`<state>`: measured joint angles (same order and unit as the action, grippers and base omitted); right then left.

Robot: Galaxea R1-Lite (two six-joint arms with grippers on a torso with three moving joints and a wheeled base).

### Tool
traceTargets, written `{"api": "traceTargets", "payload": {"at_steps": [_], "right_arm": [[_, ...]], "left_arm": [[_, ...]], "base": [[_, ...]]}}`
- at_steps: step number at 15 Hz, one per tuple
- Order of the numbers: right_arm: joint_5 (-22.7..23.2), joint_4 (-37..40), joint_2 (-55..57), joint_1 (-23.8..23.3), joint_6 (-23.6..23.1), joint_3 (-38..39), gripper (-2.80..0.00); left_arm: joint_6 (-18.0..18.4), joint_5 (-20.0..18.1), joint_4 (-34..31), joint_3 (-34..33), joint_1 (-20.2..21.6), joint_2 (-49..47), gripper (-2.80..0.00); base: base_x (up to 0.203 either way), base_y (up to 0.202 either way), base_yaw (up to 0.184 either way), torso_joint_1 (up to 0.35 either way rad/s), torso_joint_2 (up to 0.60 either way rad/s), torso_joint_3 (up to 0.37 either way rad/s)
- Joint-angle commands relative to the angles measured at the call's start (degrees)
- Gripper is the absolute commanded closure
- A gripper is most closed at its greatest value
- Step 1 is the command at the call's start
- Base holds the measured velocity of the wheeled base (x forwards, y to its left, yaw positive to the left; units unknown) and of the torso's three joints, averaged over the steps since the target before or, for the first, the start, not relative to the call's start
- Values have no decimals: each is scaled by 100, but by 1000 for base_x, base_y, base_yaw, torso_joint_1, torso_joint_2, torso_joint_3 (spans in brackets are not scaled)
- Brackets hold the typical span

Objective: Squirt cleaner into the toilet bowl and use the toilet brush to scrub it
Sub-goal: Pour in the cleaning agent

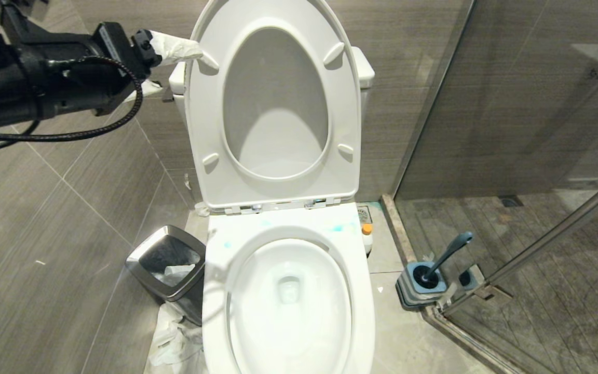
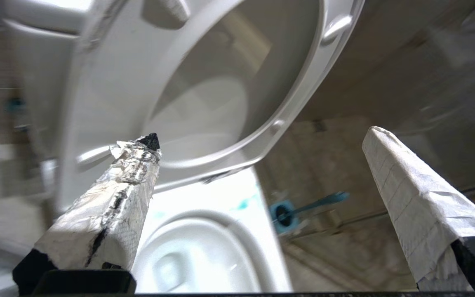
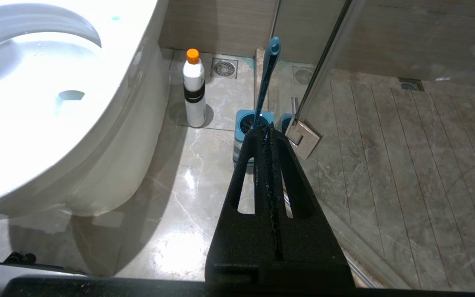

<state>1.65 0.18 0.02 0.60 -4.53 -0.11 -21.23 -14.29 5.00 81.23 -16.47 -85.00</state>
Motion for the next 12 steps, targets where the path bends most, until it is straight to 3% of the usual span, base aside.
{"api": "traceTargets", "payload": {"at_steps": [1, 3, 7, 8, 9, 12], "right_arm": [[2, -1, 6, 2, -4, 2, 0], [2, -1, 6, 2, -4, -6, 0], [2, -1, 6, 2, -4, 2, 0], [2, -1, 6, 2, -4, 2, 0], [2, -1, 6, 2, -4, -4, 0], [2, -1, 6, 2, -4, 2, 0]], "left_arm": [[464, 217, -437, -221, -24, 898, -280], [1040, 295, -529, -685, 0, 1560, -280], [1823, 303, -581, -1471, 226, 2935, -280], [1940, 297, -584, -1653, 336, 3234, -25], [2009, 296, -586, -1813, 427, 3490, 0], [2063, 302, -614, -2140, 750, 4126, 0]], "base": [[0, 0, 0, 0, 0, 0], [0, 0, 0, 0, 0, 0], [0, 0, 0, 0, 0, 0], [0, 0, 0, 0, 0, 0], [0, 0, 0, 0, 0, 0], [0, 0, 0, 0, 0, 0]]}}
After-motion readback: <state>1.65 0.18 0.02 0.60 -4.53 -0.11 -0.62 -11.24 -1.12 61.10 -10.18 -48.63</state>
